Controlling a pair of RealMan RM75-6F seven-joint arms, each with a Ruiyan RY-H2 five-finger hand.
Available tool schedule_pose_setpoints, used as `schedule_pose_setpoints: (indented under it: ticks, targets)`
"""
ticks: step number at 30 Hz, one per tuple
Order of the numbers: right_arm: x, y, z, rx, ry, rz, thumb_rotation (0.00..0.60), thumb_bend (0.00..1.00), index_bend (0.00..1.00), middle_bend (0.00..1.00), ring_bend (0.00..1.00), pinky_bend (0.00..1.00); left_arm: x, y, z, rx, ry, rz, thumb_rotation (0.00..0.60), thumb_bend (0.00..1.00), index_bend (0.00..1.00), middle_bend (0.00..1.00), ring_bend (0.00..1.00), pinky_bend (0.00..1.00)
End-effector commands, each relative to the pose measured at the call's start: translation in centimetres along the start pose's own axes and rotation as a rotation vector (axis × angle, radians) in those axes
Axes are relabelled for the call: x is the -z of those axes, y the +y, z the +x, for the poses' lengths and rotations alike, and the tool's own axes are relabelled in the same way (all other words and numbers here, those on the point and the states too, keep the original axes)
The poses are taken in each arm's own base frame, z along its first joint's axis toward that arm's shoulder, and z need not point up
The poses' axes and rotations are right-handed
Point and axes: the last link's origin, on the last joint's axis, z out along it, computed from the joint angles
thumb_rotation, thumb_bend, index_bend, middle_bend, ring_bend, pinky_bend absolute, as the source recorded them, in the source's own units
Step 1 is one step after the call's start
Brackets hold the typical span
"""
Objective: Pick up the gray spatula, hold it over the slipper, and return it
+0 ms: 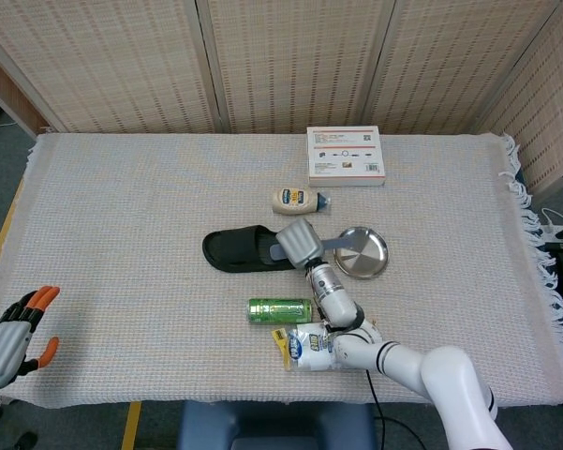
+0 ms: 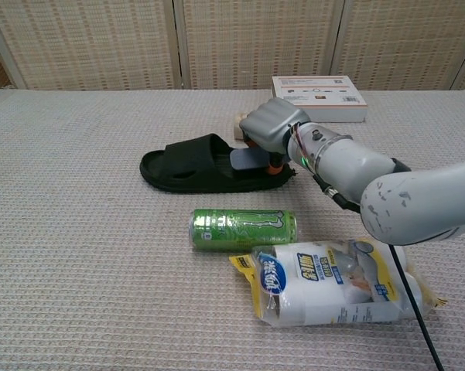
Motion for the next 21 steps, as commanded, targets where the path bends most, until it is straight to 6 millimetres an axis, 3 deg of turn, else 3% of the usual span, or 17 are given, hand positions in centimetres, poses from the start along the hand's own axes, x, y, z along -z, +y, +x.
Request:
schedule_pose_setpoints:
  ticks: [1, 12, 21]
  targets:
    - [0.1, 0.4, 0.1, 0.004, -0.003, -0.004, 0.6, 0.31, 0.91, 0.63, 0.62, 0.95, 0.1, 0.0, 0.0, -0.001, 0.001, 0.0, 0.6, 0.49, 0.0, 0.0, 0.0, 0.13]
    - [-0.2, -2.0, 1.0, -0.018, 0.0, 0.04, 0.6, 0.31, 0.91, 0.63, 0.62, 0.95, 0.0, -0.2, 0.1, 0.004, 0.001, 0.004, 0.6, 0.49, 0.0, 0.0, 0.0, 0.13]
    - [0.0, -0.4, 0.3, 0.031, -0.018, 0.007, 0.6, 0.31, 0.91, 0.63, 0.62, 0.95, 0.2, -0.1, 0.2, 0.004, 0.008, -0.002, 0.6, 0.49, 0.0, 0.0, 0.0, 0.13]
